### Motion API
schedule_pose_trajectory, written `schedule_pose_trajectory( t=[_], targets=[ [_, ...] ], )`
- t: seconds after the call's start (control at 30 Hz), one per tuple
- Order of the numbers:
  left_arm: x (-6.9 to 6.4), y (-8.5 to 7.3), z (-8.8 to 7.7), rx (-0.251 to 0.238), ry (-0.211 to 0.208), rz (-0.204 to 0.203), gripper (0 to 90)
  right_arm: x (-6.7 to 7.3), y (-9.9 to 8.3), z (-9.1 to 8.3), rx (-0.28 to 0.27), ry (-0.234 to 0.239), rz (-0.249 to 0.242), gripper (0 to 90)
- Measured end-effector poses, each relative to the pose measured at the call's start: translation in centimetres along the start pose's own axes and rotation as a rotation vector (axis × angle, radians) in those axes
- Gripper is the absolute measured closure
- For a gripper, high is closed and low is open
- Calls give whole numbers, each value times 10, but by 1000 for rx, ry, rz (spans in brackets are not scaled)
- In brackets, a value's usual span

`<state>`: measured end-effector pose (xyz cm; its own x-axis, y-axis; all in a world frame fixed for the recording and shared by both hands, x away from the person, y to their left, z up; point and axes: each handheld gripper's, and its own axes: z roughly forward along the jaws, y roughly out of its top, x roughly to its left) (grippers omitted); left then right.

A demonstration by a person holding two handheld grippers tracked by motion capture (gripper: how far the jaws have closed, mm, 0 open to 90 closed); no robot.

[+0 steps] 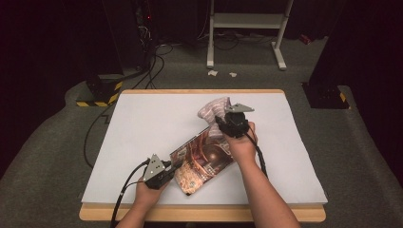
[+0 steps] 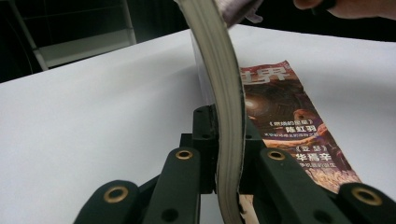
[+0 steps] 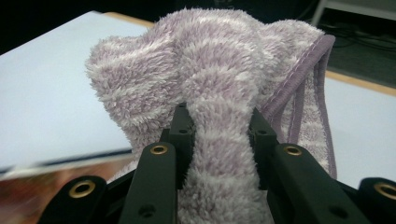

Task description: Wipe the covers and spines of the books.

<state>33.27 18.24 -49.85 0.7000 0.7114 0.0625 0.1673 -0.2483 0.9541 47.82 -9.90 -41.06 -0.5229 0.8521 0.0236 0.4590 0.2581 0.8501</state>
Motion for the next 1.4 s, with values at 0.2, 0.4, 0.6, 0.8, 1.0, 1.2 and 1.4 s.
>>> schedule_pose_trajectory(
  t=[0.2,0.4,0.6,0.8,1.0,1.2,1.4],
  targets=[
    [-1,0,0,-2,0,15,830,-10,14,10,5,-38,-1,704],
    [-1,0,0,0,1,19,831,3,9,19,46,11,-24,705],
    [-1,0,0,4,6,15,831,57,5,7,15,122,-140,704],
    [-1,0,1,7,10,15,831,113,0,-11,-22,233,-210,703],
    [-2,0,1,10,12,18,830,135,-2,-19,-35,289,-221,702],
    [-2,0,1,13,14,19,831,136,-4,-21,-40,281,-247,701],
    [-2,0,2,20,20,21,831,114,-5,-9,-18,221,-228,702]
  ],
)
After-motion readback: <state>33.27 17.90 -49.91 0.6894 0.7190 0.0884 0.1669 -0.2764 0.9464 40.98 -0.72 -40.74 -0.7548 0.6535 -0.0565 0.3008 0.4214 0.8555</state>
